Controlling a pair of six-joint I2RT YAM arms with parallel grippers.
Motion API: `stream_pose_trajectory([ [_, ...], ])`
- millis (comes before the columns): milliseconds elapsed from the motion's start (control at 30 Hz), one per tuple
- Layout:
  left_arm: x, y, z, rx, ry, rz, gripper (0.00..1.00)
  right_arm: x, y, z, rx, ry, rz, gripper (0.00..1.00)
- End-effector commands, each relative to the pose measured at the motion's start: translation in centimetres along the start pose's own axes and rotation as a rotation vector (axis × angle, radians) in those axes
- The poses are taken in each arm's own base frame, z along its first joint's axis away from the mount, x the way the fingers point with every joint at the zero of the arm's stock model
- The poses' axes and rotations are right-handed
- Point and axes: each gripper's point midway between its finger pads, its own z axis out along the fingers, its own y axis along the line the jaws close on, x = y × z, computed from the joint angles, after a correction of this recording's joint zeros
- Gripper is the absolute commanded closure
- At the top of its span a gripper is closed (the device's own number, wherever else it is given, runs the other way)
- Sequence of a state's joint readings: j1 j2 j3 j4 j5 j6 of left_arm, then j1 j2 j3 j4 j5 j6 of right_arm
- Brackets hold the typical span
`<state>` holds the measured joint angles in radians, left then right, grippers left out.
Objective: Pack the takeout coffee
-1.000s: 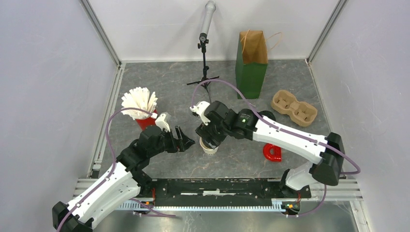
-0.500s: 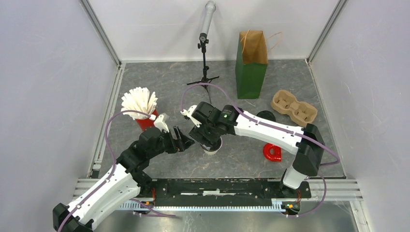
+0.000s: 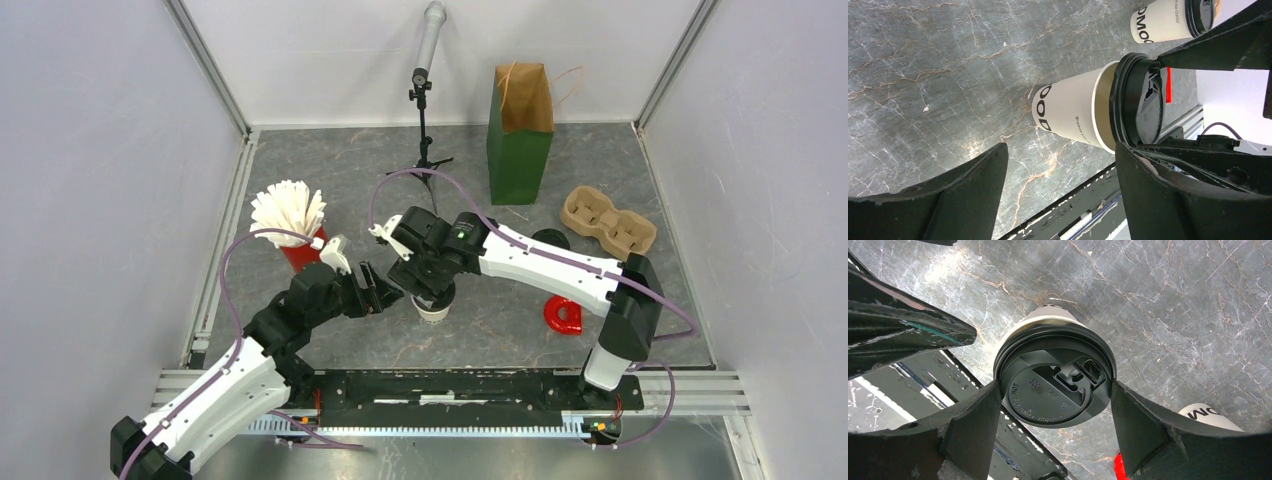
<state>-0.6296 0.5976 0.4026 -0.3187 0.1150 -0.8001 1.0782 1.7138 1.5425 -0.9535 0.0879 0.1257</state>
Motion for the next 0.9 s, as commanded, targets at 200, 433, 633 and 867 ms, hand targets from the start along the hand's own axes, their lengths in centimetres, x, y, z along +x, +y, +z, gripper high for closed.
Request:
stream_pose_trajectory([
  [200,-0.7,-1.0,0.1,0.045,-0.027,-0.018,0.16,-0.9,0.3,-0.9,-0.016,0.0,-0.019,0.23],
  [433,-0.6,-1.0,0.1,0.048,-0.022,-0.018,0.16,-0.9,0.8,-0.1,-0.043,0.013,-0.025,0.22],
  [633,-0.5,-1.0,0.1,0.053,-0.019,-0.018,0.16,-0.8,0.7,0.6,-0.034,0.029,-0.034,0.17],
  [867,-0.3,-1.3,0.3,0.078,-0.012,-0.004,0.15,-1.7,0.6,0.2,-0.03,-0.014,-0.032,0.12],
])
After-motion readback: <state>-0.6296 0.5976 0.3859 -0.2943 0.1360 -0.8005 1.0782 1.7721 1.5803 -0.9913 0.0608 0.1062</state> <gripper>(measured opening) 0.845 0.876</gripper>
